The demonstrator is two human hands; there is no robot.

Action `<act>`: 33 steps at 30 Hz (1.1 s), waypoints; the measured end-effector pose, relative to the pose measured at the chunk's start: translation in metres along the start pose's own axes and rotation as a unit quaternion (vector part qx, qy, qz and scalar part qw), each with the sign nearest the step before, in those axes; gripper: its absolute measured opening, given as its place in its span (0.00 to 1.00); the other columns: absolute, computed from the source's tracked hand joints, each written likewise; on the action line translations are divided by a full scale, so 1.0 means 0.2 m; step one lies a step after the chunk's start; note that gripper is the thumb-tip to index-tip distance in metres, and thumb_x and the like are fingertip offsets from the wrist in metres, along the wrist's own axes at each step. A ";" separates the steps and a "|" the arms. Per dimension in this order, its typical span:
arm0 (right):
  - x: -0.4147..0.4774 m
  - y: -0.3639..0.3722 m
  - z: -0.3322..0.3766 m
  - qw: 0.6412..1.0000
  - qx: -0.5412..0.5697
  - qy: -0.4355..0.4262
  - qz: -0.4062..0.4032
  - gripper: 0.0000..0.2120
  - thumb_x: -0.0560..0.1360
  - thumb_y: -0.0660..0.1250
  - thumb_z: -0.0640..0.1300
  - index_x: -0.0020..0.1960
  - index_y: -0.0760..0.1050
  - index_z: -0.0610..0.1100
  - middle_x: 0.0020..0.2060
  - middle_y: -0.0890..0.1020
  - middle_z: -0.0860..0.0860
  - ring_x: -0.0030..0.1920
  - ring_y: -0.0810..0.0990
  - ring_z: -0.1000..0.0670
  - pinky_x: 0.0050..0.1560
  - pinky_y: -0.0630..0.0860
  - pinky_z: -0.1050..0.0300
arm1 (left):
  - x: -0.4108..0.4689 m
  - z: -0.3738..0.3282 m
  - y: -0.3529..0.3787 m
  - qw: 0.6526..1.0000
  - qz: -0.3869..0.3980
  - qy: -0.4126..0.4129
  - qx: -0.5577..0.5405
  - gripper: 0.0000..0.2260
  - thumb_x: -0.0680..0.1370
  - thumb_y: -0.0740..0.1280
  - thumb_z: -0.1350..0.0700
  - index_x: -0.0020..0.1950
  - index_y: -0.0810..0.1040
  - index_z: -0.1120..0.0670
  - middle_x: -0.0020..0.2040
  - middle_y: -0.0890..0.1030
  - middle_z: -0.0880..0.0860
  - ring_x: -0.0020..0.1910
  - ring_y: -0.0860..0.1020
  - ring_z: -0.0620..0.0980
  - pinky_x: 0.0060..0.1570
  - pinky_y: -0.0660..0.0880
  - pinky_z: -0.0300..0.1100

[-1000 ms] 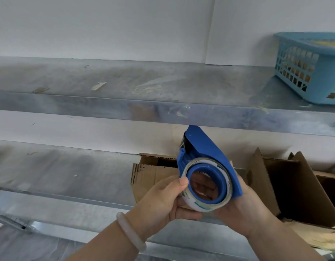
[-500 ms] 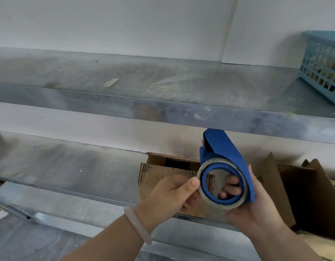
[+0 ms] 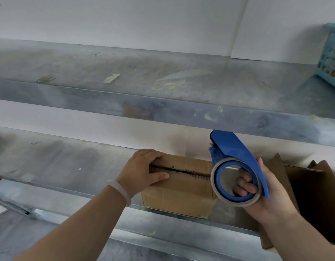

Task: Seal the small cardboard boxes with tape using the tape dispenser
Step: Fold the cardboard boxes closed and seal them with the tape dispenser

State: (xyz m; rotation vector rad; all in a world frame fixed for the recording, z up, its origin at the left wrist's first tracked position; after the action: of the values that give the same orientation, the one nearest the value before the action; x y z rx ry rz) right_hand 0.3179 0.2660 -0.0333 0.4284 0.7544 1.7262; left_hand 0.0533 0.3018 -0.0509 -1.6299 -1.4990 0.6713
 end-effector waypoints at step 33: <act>0.38 0.26 -0.17 0.931 -0.345 0.043 0.111 0.42 0.51 0.82 0.62 0.63 0.76 0.54 0.58 0.83 0.53 0.57 0.82 0.51 0.48 0.79 0.62 | 0.02 0.07 -0.11 0.891 0.037 -0.297 -0.342 0.05 0.76 0.66 0.62 0.48 0.81 0.57 0.45 0.82 0.53 0.41 0.76 0.43 0.39 0.70 0.33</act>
State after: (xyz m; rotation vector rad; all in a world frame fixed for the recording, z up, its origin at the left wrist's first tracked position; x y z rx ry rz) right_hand 0.2372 0.3219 -0.0311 -0.0537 0.1210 2.0963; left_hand 0.0295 0.3073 -0.0403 -2.1235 -2.3173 0.7777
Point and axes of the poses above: each hand's wrist, its own x-axis towards the middle knuckle, its own y-axis out of the palm, z = x × y, the point moved 8 cm from there along x, towards the middle knuckle
